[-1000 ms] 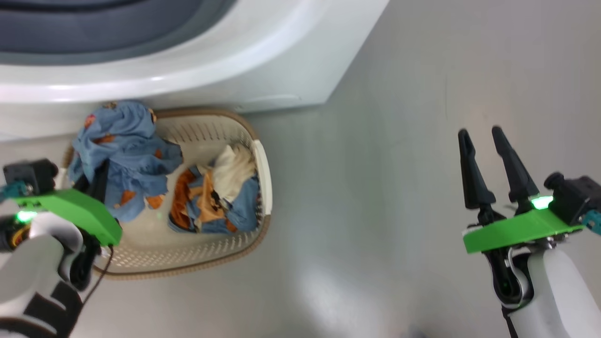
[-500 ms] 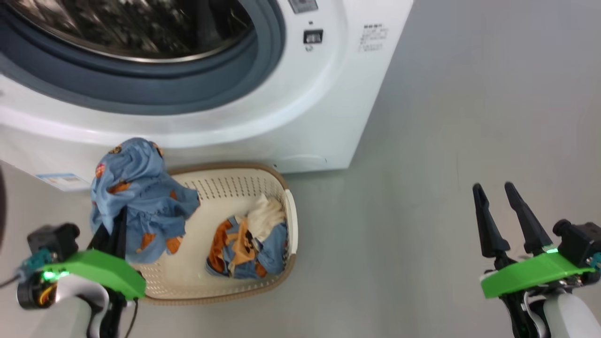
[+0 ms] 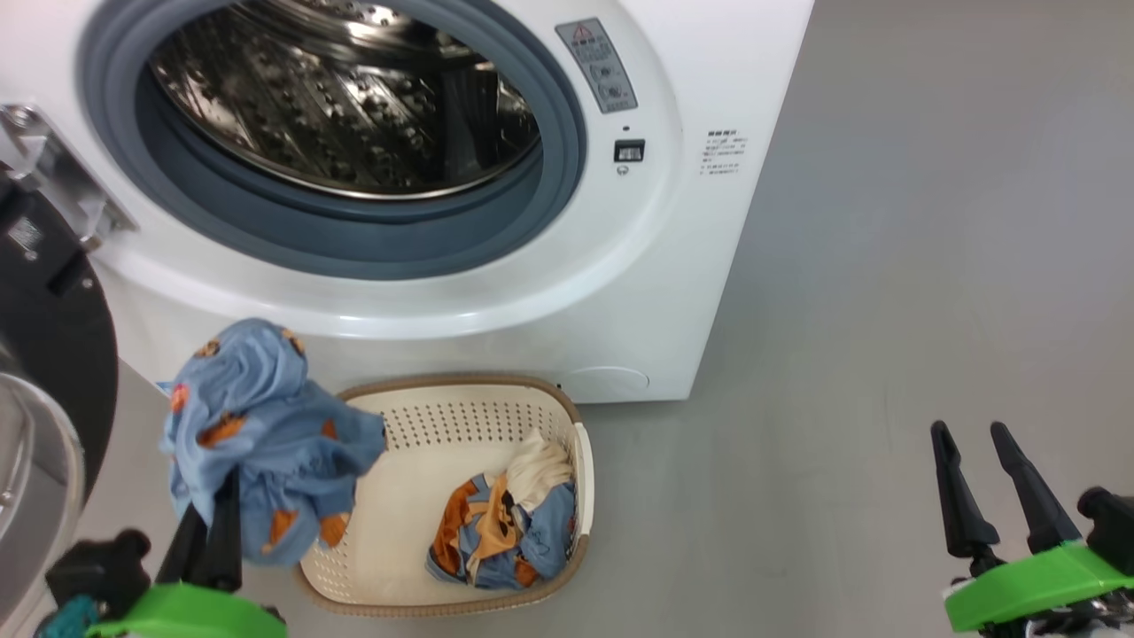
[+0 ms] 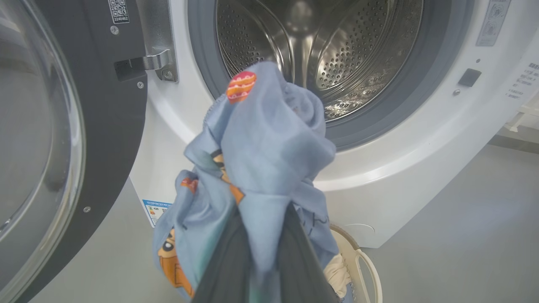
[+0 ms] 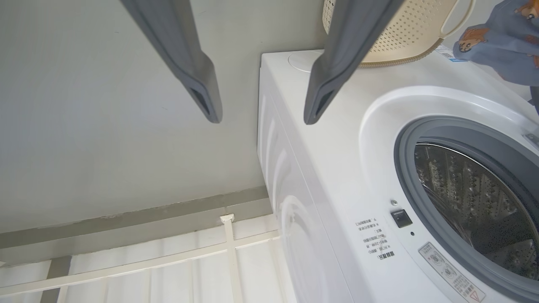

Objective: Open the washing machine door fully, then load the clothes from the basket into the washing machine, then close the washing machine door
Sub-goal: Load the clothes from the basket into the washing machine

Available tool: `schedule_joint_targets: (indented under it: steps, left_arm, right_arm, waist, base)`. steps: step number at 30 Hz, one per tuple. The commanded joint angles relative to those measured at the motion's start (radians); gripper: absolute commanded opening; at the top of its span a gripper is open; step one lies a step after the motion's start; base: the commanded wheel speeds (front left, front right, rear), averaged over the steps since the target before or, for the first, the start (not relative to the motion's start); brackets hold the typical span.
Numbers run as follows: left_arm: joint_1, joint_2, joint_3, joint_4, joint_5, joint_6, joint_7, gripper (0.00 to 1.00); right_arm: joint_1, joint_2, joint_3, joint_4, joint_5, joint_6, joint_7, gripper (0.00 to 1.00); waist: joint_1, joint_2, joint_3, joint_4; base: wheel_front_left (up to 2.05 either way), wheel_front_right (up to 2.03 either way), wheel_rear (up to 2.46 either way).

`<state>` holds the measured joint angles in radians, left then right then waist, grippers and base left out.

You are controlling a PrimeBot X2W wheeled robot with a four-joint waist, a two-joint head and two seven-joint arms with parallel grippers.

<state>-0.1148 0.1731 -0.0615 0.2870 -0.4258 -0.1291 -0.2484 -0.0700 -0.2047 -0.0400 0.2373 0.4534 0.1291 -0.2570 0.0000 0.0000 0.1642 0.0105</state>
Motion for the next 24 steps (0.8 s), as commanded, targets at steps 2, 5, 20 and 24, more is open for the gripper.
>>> schedule_joint_targets:
  steps: [2,5,20,24]
  left_arm:
    - [0.022,0.011,0.054,-0.055,0.019,-0.002,-0.013,0.00]
    - [0.071,-0.006,0.072,-0.102,0.036,-0.002,-0.013,0.00]
    - [0.112,-0.042,0.094,-0.186,0.095,-0.002,-0.013,0.00]
    - [0.084,-0.040,0.094,-0.198,0.086,-0.002,-0.013,0.00]
  right_arm:
    - [0.019,-0.021,0.013,-0.025,0.017,0.002,-0.005,1.00]
    - [0.035,-0.022,0.002,-0.031,0.019,0.002,-0.005,1.00]
    - [0.047,-0.019,-0.011,-0.047,0.014,0.002,-0.005,1.00]
    - [0.037,-0.016,-0.007,-0.053,0.012,0.002,-0.005,1.00]
  waist:
    - [0.0000,0.0000,-0.029,0.011]
    - [0.0000,0.0000,-0.037,0.012]
    - [0.0000,0.0000,-0.016,-0.001]
    - [0.0000,0.0000,0.010,-0.010]
  base:
    - [0.00,0.00,0.00]
    - [0.00,0.00,0.00]
    - [0.00,0.00,0.00]
    - [0.00,0.00,0.00]
